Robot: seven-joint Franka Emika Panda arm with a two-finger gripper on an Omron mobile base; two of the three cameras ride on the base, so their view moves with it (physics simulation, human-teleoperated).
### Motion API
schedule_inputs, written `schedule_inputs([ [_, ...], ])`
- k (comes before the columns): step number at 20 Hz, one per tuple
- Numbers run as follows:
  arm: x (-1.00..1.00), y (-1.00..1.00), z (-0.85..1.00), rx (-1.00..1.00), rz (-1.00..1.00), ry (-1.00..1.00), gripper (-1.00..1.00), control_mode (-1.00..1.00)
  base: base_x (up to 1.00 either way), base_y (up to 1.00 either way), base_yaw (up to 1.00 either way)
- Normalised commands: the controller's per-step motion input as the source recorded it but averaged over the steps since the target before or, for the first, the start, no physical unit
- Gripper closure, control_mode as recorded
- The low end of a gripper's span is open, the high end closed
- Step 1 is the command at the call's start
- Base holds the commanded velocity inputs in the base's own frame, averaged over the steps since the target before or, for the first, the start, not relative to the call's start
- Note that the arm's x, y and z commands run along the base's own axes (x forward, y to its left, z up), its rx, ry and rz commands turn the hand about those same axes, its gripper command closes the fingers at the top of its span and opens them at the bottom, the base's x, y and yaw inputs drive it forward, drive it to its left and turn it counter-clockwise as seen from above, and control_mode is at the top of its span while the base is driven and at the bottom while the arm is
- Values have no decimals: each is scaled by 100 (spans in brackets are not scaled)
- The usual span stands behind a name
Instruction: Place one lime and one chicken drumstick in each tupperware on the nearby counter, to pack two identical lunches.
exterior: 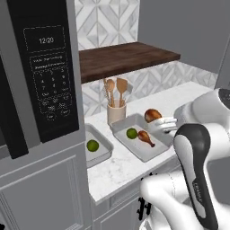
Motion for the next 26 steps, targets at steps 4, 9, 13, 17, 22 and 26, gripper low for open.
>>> schedule_inputs([
  [4, 18, 86, -58, -1, 28, 6, 100, -100, 0, 0, 0],
  [9, 33, 95, -50, 0, 19, 14, 100, -100, 0, 0, 0],
  [13, 54, 47, -44, 4, 11, 22, 100, -100, 0, 0, 0],
  [17, 58, 44, -50, 5, 12, 18, 100, -100, 0, 0, 0],
  [22, 64, 54, -52, 2, 10, 11, 100, -100, 0, 0, 0],
  [26, 66, 37, -52, 0, 0, 7, 100, -100, 0, 0, 0],
])
